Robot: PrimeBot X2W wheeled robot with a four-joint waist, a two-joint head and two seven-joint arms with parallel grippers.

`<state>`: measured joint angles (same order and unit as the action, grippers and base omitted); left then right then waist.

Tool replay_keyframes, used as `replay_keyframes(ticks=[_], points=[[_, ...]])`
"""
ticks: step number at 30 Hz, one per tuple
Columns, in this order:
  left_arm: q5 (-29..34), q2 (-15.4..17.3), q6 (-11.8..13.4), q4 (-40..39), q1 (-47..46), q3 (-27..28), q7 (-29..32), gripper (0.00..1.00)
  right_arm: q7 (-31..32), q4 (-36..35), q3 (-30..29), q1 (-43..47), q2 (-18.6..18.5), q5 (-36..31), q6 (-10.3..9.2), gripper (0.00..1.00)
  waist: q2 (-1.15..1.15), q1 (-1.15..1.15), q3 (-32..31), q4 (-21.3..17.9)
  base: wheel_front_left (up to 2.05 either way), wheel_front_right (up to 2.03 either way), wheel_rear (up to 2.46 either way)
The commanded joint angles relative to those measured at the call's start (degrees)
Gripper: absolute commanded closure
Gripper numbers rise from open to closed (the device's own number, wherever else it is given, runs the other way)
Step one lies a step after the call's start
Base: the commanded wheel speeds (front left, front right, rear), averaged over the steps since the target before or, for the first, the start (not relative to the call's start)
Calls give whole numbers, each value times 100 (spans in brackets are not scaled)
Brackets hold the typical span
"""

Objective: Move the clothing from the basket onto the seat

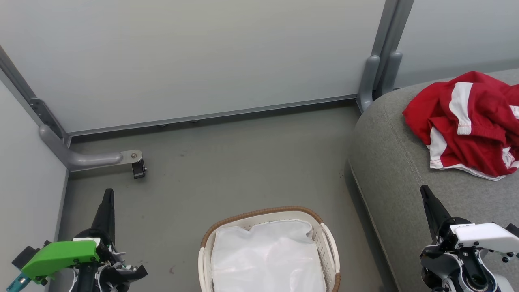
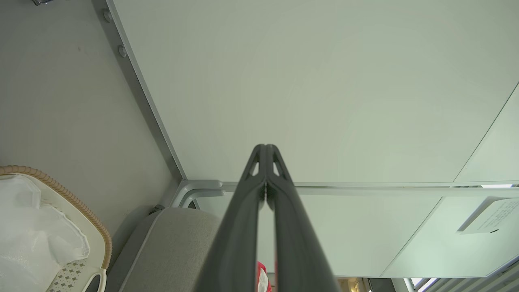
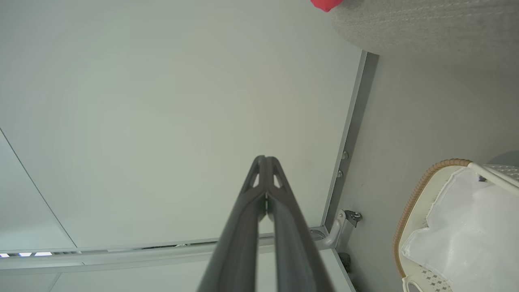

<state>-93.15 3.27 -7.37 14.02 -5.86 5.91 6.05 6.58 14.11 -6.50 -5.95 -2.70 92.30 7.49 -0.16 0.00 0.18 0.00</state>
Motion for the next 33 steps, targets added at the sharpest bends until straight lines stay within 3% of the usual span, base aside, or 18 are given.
replay_keyframes(ticks=[1,33], points=[[54,7,-22,-6,-62,25,28,100,13,-17,-13,-50,-34,21,0,100,16,0,0,0,0,0,0],[55,-12,-22,-5,-65,46,43,100,12,-17,-12,-50,-33,21,0,100,16,0,0,0,0,0,0]])
